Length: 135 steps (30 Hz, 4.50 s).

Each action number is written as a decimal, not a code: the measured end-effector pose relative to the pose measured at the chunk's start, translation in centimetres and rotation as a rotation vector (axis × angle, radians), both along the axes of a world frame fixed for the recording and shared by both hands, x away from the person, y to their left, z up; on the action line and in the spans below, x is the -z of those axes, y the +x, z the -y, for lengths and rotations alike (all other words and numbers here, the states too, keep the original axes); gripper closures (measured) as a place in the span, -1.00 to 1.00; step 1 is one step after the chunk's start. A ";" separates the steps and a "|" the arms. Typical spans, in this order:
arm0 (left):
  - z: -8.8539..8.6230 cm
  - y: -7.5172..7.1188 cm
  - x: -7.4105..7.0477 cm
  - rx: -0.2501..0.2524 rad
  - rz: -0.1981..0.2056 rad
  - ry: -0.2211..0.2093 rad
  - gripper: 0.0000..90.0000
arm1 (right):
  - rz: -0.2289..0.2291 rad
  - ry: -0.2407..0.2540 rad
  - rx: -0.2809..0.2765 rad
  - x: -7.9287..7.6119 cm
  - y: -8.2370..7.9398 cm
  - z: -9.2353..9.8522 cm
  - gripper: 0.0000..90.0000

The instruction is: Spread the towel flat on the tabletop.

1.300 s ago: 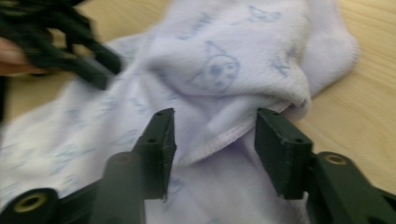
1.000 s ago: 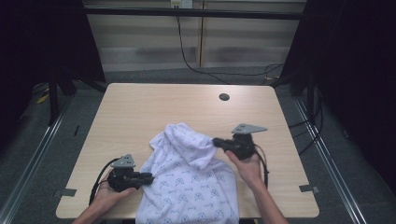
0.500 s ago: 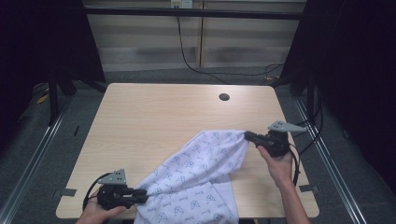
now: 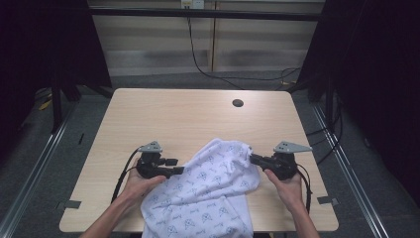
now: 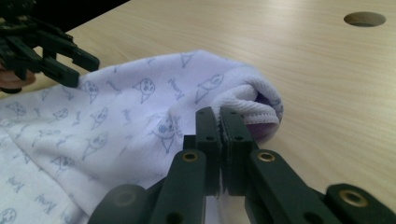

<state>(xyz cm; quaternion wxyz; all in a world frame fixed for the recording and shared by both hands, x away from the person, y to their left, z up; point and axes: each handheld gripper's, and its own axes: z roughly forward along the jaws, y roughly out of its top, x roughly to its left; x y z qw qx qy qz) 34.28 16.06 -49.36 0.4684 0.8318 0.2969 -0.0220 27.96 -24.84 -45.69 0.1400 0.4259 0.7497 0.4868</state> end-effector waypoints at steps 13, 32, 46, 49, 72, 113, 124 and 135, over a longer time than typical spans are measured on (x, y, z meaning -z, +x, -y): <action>-1.7 1.2 -3.5 -0.057 0.031 -0.119 0.92 | 0.058 0.049 0.018 -3.3 2.6 0.1 0.94; -4.1 -4.9 -7.4 0.038 0.192 -0.106 0.91 | 0.177 0.110 -0.129 -8.2 -0.4 -2.3 0.95; -4.8 -7.9 -2.2 0.134 0.008 -0.089 0.43 | -0.107 -0.011 -0.167 1.8 -8.7 -1.7 0.55; -4.7 -5.3 -3.3 0.109 0.020 -0.150 0.39 | -0.065 0.025 -0.130 0.5 -7.7 -1.1 0.43; -2.4 -3.4 0.8 0.068 -0.011 0.120 0.61 | -0.164 -0.131 -0.170 4.4 -2.2 -5.3 0.35; -5.7 -8.4 0.5 0.095 -0.039 0.053 0.50 | -0.181 -0.202 -0.191 3.8 -5.6 -4.7 0.39; -7.2 -2.7 0.5 -0.125 -0.035 0.048 0.38 | -0.103 -0.204 0.023 3.0 -1.4 -2.0 0.30; -3.6 -3.3 -0.9 -0.016 0.022 0.011 0.87 | -0.122 -0.184 -0.003 3.9 -1.4 -2.2 0.97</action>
